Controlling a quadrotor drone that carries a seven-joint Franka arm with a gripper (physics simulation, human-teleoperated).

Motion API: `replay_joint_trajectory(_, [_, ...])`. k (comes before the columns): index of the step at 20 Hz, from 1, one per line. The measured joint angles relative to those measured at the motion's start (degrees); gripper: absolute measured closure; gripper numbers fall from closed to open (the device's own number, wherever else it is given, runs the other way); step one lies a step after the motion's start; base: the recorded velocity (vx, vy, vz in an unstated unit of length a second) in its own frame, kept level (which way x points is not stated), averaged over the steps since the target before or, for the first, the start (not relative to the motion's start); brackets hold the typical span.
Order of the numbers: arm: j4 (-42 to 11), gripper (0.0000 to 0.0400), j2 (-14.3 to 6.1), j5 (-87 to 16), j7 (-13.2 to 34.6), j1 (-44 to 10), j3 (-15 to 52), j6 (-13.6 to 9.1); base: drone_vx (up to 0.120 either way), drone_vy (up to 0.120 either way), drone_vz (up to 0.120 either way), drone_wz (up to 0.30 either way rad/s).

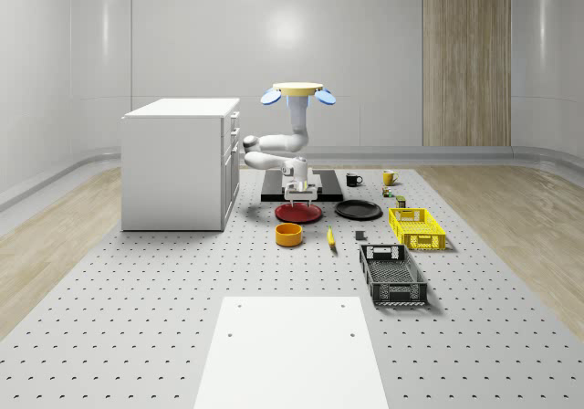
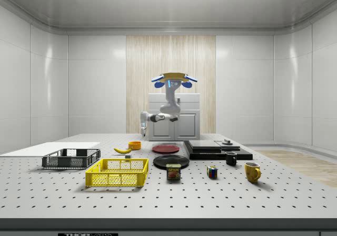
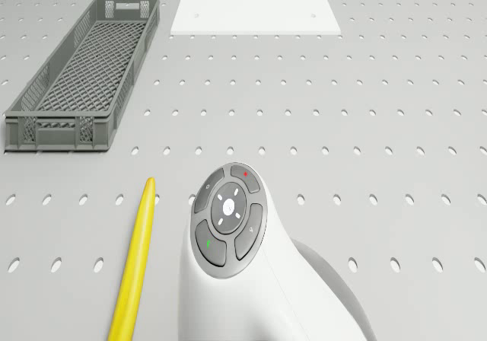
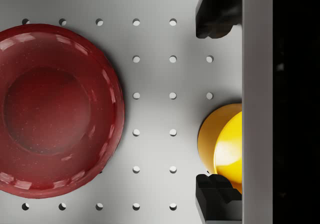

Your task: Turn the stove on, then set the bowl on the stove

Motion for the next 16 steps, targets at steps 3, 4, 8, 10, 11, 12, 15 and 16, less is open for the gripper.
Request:
replay_joint_trajectory(3, [0.00, 0.0000, -0.04, 0.02, 0.01, -0.02, 0.01, 0.03, 0.120, 0.000, -0.027, 0.000])
replay_joint_trajectory(4, [0.00, 0.0000, -0.05, 0.02, 0.02, -0.02, 0.01, 0.05, 0.120, 0.000, -0.120, 0.000])
replay_joint_trajectory(8, [0.01, 0.0000, -0.10, 0.05, 0.03, -0.04, 0.02, 0.09, 0.120, 0.000, -0.120, 0.000])
replay_joint_trajectory(10, [0.01, 0.0000, -0.12, 0.06, 0.04, -0.05, 0.02, 0.11, 0.120, 0.000, 0.000, 0.000])
replay_joint_trajectory(11, [0.01, 0.0000, -0.13, 0.06, 0.05, -0.06, 0.03, 0.12, 0.120, 0.000, 0.000, 0.000])
replay_joint_trajectory(12, [0.01, 0.0000, -0.14, 0.07, 0.05, -0.06, 0.03, 0.13, 0.120, 0.000, 0.000, 0.000])
replay_joint_trajectory(15, [0.01, 0.0000, -0.17, 0.08, 0.06, -0.08, 0.03, 0.16, 0.120, 0.000, -0.107, 0.000])
replay_joint_trajectory(16, [0.02, 0.0000, -0.18, 0.09, 0.07, -0.08, 0.04, 0.17, 0.120, 0.000, -0.120, 0.000])
